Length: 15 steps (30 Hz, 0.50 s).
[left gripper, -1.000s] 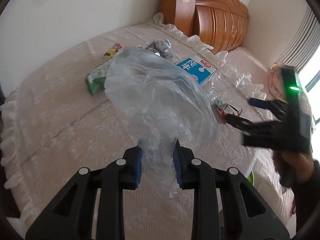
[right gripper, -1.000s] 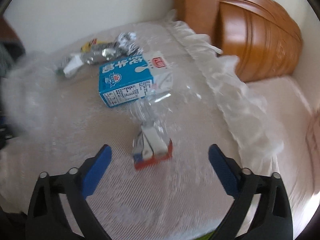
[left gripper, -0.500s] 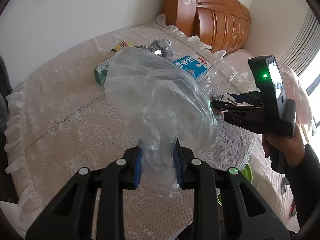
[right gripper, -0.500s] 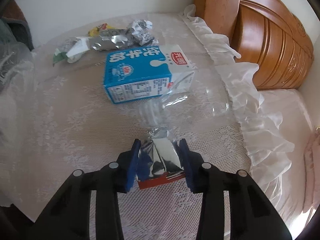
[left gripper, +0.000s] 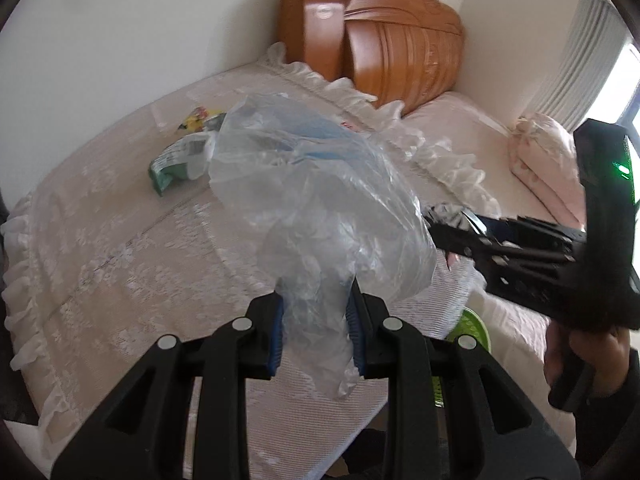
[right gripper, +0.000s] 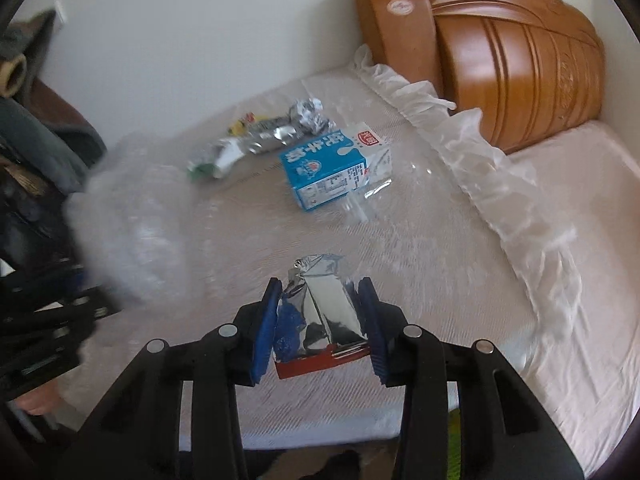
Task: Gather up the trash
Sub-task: 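Carry the plastic bag and carton to the green wastebasket and open both tools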
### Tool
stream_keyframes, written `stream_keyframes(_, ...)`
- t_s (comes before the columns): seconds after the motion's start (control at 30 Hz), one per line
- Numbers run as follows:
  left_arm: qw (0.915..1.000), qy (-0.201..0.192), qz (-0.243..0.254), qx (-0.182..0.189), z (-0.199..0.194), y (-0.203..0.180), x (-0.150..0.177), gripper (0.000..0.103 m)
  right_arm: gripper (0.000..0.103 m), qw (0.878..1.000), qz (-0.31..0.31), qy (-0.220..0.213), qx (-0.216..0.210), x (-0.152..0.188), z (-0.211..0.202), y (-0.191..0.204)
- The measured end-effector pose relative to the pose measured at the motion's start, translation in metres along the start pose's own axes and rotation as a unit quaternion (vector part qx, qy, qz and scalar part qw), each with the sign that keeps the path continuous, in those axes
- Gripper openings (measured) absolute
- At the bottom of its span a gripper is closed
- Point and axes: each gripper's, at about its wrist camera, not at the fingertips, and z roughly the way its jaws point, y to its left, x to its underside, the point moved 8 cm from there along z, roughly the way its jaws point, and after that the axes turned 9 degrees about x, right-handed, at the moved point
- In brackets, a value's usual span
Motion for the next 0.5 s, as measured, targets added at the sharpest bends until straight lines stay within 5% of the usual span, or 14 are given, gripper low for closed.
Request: stream_keyframes(0.5, 0.9946, 0.024, 0.091, 0.044, 0.015, -0.074, 0.006, 0.026, 0.040, 0.997, 0.065, -0.009, 0.050, 0.049, -0.055, -0.059)
